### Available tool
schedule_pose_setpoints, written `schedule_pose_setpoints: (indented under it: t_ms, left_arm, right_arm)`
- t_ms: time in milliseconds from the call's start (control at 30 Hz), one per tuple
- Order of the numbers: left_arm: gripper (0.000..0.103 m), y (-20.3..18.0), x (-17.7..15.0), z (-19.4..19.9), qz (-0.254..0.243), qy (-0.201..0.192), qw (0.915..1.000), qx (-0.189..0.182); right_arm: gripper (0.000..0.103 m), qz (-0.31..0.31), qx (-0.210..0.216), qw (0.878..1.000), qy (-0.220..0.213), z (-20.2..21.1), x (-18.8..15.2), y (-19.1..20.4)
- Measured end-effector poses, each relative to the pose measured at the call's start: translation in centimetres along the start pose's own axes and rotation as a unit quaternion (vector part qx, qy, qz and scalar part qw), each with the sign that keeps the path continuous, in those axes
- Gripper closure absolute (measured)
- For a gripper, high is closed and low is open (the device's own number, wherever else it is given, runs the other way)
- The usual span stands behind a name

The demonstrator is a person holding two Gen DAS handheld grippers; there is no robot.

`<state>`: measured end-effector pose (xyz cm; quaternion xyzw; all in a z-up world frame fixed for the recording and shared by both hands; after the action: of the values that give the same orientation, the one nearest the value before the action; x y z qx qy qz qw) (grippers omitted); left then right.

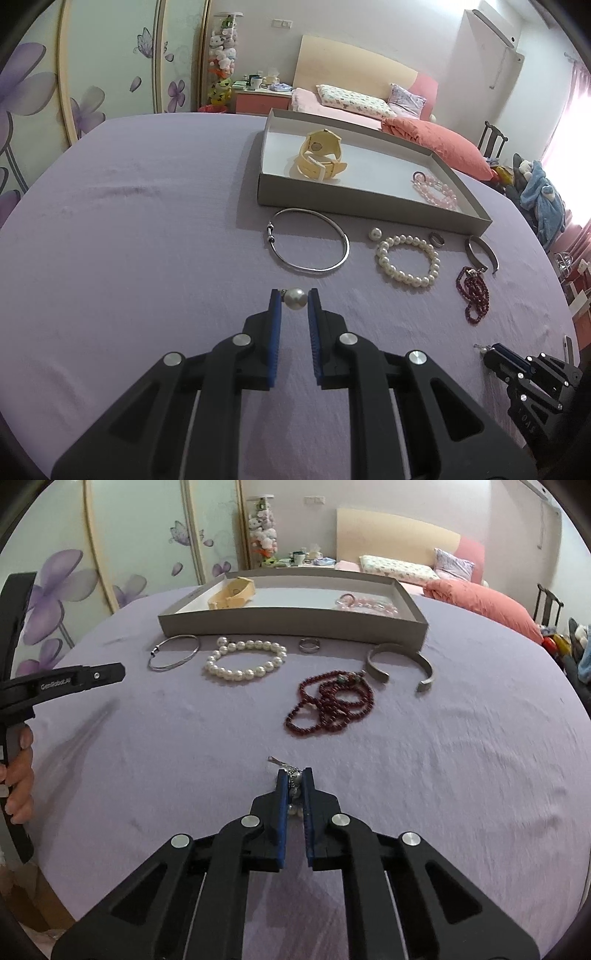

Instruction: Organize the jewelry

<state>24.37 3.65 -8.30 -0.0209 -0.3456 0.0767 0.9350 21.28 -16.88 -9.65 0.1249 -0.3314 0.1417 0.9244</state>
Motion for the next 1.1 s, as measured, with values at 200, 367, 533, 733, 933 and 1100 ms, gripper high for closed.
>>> schedule_pose_setpoints:
  t_ms: [200, 367, 533, 733, 933, 1100]
  left_arm:
    - [0.088, 0.2, -0.4, 0.8, -0.002, -0.003, 1.0, -0.004]
    - [0.088, 0.5, -0.7, 1.3, 0.002, -0.005, 1.0, -0.006]
    - [0.088, 0.7, -1.1, 1.9, 0.007, -0.006, 0.9999, -0.009]
    - [0.088, 0.8, -1.7, 2.6, 0.01, -0.006, 0.9998, -0.015]
    - [0.088, 0.7, -2.1, 2.9, 0.011, -0.004, 0.9997, -0.02]
    - [0.088, 0.7, -2.2, 2.8, 0.011, -0.004, 0.9997, -0.02]
  right_arm:
    - [0.095, -0.05, -0.005, 0.998, -0.038, 2.0, 0.3, -2.5]
    - [0.095, -0.061, 0.016, 0.993, -0.096, 4.9, 1.5, -3.1]
    - [0.095, -0.057, 0.024, 0.992, -0.111, 5.6, 1.9, -2.8]
    - [0.095, -0.055, 0.032, 0.992, -0.11, 5.4, 2.1, -2.4]
    - [0.095, -0.055, 0.033, 0.992, -0.11, 5.4, 2.1, -2.2]
    - [0.095, -0.056, 0.032, 0.992, -0.108, 5.4, 2.1, -2.1]
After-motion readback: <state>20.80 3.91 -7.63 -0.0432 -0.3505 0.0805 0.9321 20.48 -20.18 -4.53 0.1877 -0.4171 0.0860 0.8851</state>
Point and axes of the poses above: each gripper's, at about its wrist camera, not at the fingertips, and z roughly against the way its jaws point, y to its left, x to its top, the point moved 4 cm from there along -z, roughly the way its jaws point, and after that the axes turned 6 degrees about x, right-handed, at the moved point
